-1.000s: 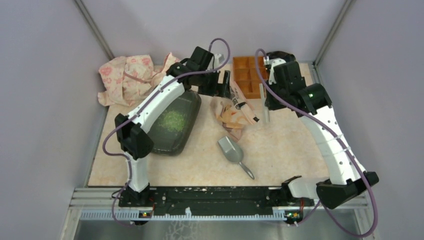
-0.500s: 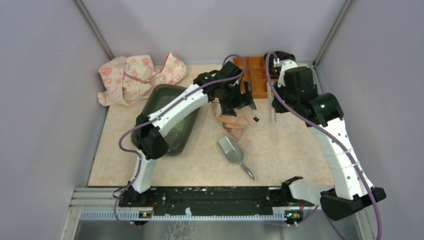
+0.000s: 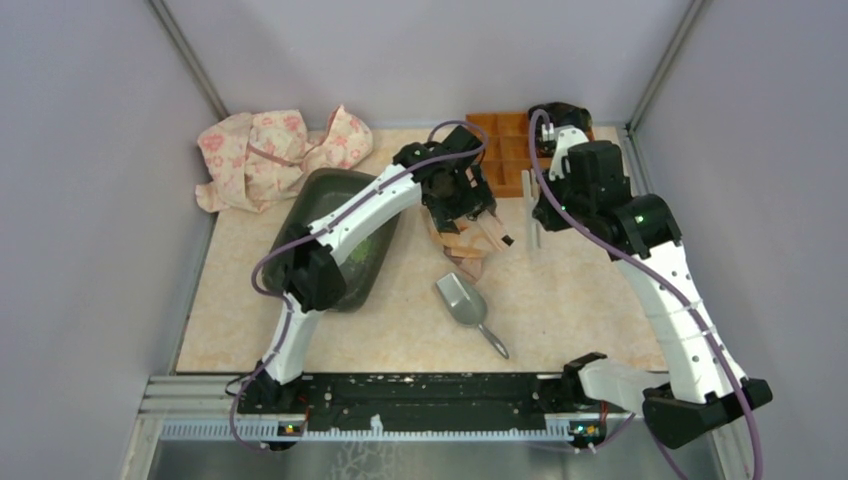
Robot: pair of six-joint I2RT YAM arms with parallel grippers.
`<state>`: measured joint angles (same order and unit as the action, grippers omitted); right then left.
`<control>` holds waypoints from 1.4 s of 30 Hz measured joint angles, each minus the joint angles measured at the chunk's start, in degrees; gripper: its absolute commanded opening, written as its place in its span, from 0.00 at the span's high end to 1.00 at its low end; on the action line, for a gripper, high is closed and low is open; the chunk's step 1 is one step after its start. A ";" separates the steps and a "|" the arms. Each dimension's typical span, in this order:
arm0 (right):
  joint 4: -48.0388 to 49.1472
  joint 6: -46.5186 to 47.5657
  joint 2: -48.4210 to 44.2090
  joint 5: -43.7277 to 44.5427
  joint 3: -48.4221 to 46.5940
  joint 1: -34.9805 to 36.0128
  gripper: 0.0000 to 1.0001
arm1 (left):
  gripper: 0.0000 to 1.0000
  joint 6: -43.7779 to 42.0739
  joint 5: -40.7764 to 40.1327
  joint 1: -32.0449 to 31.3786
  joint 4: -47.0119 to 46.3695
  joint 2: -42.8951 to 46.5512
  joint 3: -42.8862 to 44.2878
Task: Fill the litter box with clean litter
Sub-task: Clamp the cat litter bag at the center of the board.
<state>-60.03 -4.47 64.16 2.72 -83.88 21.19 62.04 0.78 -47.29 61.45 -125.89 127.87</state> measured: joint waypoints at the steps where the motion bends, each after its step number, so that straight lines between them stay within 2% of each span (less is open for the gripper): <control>1: 0.26 0.00 -0.13 -0.28 0.00 0.00 1.00 | 0.17 0.00 -0.24 0.35 0.11 -0.02 0.04; 6: 0.79 0.00 -0.68 -1.22 0.07 0.00 1.00 | 0.38 -0.26 -0.76 2.80 0.09 -0.13 0.04; 11: 0.96 0.02 -0.79 -1.92 0.94 0.00 1.00 | 0.74 -1.36 -0.68 3.96 0.02 -0.28 0.02; 13: 0.81 0.24 -0.79 -2.47 0.98 0.00 1.00 | 0.78 -2.21 -0.22 4.07 -0.13 -0.50 -0.13; 20: 0.68 1.62 0.31 -1.29 1.29 3.98 1.00 | 0.78 -4.33 0.22 4.33 0.04 -1.01 -0.11; 23: 0.15 2.84 1.90 2.25 1.99 8.66 1.00 | 0.72 -5.68 -0.42 4.70 1.01 -1.01 0.31; 28: -0.28 6.01 4.31 10.64 2.89 14.97 1.00 | 0.67 -9.03 -1.79 5.70 2.51 -0.98 0.79; 36: -0.09 12.57 4.98 22.86 7.80 26.51 1.00 | 0.66 -15.67 -0.74 8.24 3.82 -0.76 0.07; 42: 1.14 18.21 5.53 27.54 8.50 31.30 1.00 | 0.66 -19.45 1.66 9.75 3.78 -0.52 -1.18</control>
<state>-58.89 13.74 69.69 30.26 -75.37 52.49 42.59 2.44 -37.54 65.23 -126.41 126.69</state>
